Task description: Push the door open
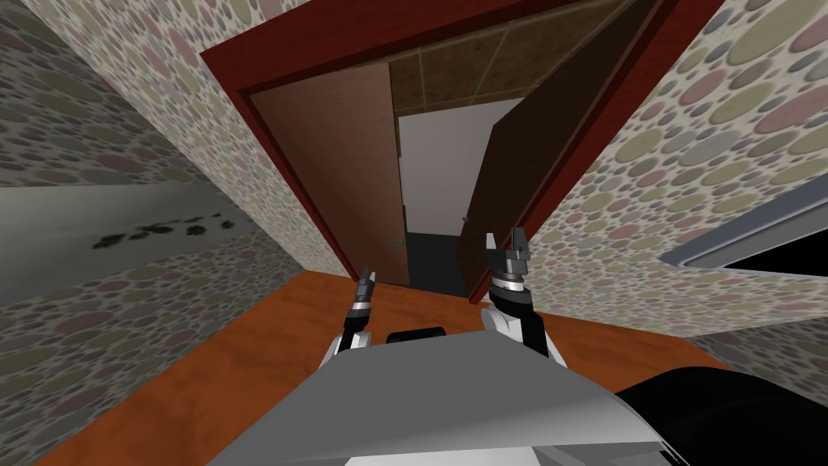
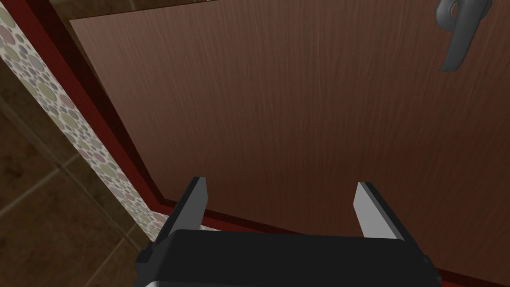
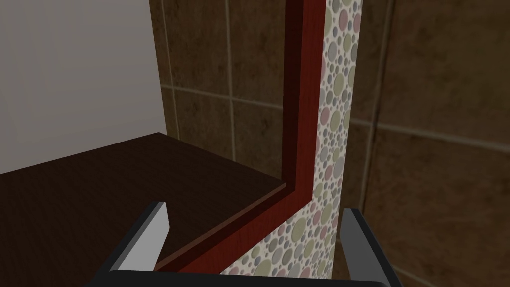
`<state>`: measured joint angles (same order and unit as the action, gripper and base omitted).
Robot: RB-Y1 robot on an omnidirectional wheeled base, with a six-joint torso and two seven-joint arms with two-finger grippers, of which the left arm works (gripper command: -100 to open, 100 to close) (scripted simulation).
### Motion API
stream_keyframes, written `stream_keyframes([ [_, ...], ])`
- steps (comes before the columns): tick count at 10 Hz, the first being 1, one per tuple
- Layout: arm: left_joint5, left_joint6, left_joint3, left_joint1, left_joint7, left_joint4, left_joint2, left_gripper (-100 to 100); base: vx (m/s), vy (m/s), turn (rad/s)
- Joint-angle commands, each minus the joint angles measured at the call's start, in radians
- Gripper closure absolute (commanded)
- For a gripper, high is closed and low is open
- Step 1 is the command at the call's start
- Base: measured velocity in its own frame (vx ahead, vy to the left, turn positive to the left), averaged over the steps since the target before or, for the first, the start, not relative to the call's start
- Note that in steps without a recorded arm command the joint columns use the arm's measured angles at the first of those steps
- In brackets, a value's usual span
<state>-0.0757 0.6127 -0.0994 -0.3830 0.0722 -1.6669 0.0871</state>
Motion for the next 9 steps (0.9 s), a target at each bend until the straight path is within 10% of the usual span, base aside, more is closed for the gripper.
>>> stream_keyframes([
  [1,-0.001,0.008,-0.006,0.007,-0.002,0.039,-0.002,-100,0.097,0.028,-0.072],
  [9,-0.002,0.051,-0.027,0.030,-0.006,0.207,-0.008,-100,0.082,0.032,-0.053],
])
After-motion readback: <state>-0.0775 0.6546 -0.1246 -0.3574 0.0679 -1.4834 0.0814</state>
